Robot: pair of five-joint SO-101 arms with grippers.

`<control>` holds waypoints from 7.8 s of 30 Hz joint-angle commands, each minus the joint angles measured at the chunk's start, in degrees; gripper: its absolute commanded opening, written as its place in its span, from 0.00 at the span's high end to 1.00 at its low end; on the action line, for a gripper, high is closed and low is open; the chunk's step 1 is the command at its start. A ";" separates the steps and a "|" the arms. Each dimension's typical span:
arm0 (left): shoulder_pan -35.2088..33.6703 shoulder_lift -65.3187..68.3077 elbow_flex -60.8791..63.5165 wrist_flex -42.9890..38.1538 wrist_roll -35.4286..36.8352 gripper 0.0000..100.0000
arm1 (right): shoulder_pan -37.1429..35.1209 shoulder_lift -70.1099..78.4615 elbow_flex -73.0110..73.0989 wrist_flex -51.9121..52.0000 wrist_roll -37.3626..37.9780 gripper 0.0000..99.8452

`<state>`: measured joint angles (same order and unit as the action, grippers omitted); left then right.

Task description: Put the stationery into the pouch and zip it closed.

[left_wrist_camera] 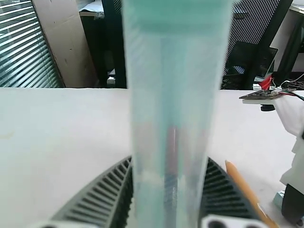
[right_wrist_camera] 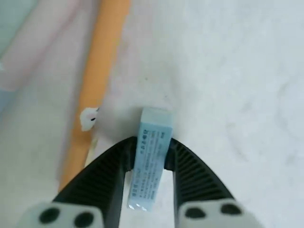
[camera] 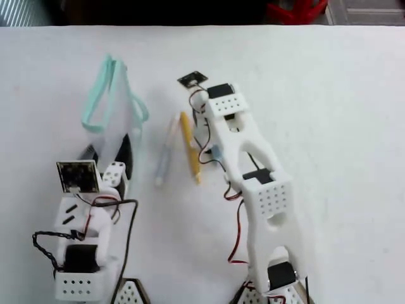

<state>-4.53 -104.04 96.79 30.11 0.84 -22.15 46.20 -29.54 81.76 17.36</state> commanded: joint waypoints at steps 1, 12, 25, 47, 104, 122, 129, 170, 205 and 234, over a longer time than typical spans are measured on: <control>-0.04 -0.48 -3.87 1.67 0.00 0.79 | -0.04 -0.04 0.09 -1.89 0.09 0.98; -0.40 -0.48 -7.38 6.86 5.63 0.79 | -0.04 -0.04 0.09 -2.33 0.09 0.98; -3.03 -0.57 -7.91 6.77 5.98 0.79 | 2.95 -0.75 0.00 -4.97 -2.02 0.98; -2.77 -0.57 -8.62 7.21 5.98 0.79 | -0.66 -30.81 -2.46 -4.18 -8.09 0.98; 0.04 -0.48 -7.38 6.86 5.89 0.79 | -26.07 -53.05 25.85 -46.46 -8.62 0.98; 0.04 -0.48 -7.38 6.86 5.89 0.79 | -26.68 -55.96 26.11 -41.01 -8.53 0.89; 0.13 -0.48 -7.38 6.86 5.89 0.79 | -26.68 -57.89 26.11 -38.20 -8.53 0.76; -0.31 -0.48 -7.56 7.30 5.98 0.74 | -5.93 -9.80 9.93 -22.37 -8.44 0.82; -0.31 -0.48 -7.30 7.30 5.98 0.74 | 2.24 -2.59 -1.76 -12.53 -20.31 0.98; -1.54 -0.48 -10.37 13.80 11.34 0.74 | -3.21 -68.70 67.87 -63.08 -11.69 0.98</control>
<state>-6.02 -104.13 88.53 44.44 12.18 -25.58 -15.25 44.84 14.86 5.14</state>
